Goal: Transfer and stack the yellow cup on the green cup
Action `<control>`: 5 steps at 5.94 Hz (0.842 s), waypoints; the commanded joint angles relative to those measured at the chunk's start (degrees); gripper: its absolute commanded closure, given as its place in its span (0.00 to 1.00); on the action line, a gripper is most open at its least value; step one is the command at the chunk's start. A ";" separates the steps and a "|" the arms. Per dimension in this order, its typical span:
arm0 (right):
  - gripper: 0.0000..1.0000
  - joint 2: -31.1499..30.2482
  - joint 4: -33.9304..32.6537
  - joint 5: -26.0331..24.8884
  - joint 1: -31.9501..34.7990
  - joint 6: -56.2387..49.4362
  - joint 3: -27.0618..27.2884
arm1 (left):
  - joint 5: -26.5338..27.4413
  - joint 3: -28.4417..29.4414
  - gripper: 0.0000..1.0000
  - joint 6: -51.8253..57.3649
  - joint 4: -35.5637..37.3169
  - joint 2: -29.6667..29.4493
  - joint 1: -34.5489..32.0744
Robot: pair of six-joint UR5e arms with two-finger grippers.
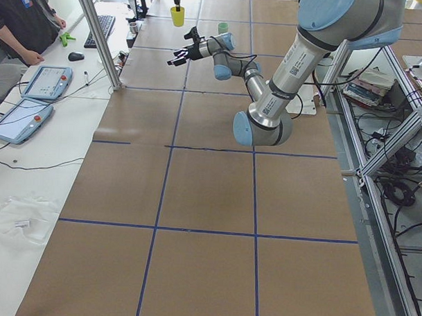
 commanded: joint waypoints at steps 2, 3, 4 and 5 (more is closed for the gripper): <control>1.00 -14.93 -0.07 -0.35 3.27 -7.67 14.06 | -30.19 -4.14 0.00 0.17 5.88 7.85 -12.44; 1.00 -19.34 0.02 -0.35 5.64 -11.71 16.54 | -38.82 -4.84 0.00 0.52 11.93 7.95 -16.31; 1.00 -24.17 0.54 -0.53 6.10 -14.71 18.30 | -46.74 -6.58 0.00 4.27 15.99 9.78 -20.18; 1.00 -27.61 0.72 -1.83 6.54 -17.87 19.45 | -55.17 -6.78 0.00 5.87 26.73 9.79 -23.61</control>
